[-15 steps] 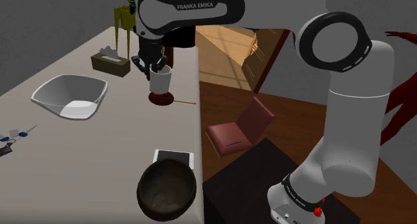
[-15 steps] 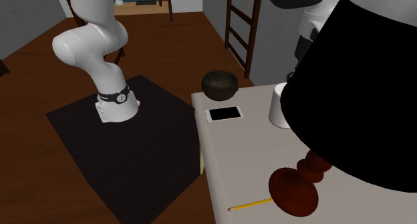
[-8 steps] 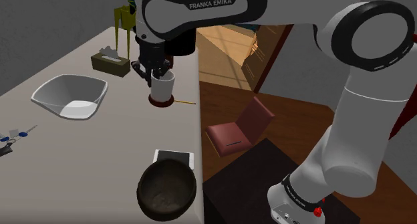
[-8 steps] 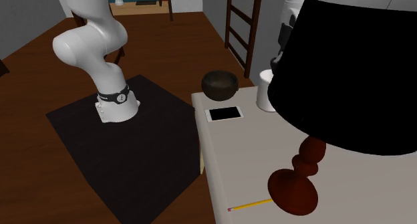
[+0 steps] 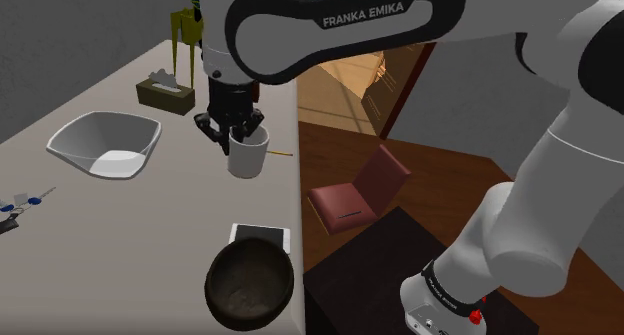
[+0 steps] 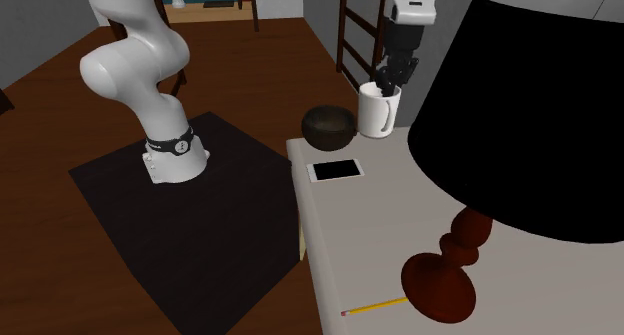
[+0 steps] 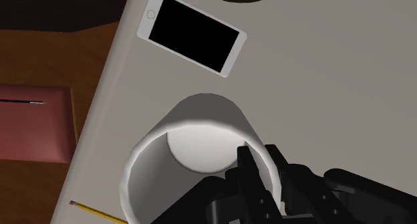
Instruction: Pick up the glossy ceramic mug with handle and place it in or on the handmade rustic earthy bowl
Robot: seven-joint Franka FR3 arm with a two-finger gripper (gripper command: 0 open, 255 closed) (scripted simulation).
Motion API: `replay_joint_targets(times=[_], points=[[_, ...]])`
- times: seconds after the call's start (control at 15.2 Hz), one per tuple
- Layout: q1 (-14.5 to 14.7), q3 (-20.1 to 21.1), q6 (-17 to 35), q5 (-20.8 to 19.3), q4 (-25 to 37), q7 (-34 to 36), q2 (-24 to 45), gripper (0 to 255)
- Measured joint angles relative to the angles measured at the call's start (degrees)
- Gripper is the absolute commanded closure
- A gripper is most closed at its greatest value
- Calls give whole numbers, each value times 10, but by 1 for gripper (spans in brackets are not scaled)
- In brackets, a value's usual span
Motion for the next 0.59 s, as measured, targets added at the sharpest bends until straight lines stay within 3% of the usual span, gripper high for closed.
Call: replay_joint_targets(times=[0.59], points=[[48, 48, 14, 40, -114, 82, -102, 255]])
